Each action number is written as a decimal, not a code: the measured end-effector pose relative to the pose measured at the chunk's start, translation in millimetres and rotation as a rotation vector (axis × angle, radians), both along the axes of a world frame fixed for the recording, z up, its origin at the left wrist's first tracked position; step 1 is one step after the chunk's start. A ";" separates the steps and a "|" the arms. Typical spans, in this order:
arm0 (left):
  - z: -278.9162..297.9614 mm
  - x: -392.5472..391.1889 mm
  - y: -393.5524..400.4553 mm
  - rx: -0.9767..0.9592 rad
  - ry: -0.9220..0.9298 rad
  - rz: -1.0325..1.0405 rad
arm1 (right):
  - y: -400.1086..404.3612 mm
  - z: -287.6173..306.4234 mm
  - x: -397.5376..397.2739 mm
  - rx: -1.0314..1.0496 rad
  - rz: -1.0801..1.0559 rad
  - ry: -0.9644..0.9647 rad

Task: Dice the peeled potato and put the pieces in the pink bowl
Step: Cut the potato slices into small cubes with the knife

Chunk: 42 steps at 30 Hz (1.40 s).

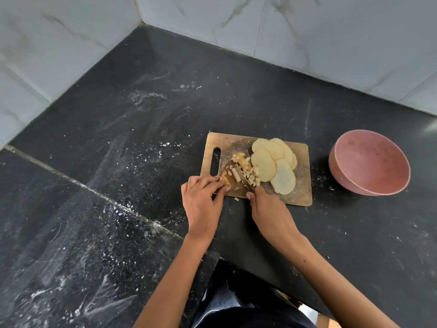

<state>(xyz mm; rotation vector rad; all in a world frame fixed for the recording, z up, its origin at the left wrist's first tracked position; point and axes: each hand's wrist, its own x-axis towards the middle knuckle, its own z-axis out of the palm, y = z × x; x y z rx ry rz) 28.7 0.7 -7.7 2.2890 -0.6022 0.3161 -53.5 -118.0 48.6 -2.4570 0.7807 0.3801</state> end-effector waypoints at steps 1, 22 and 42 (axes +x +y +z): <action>0.4 0.3 0.1 -0.002 0.002 -0.003 | 1.1 0.6 -0.7 -0.001 0.017 -0.010; 27.0 16.4 -24.0 0.260 0.188 -0.059 | -12.7 0.2 -8.8 0.017 0.031 -0.077; 27.4 12.0 -28.5 0.209 0.314 -0.032 | -5.8 1.4 11.0 -0.222 0.156 0.184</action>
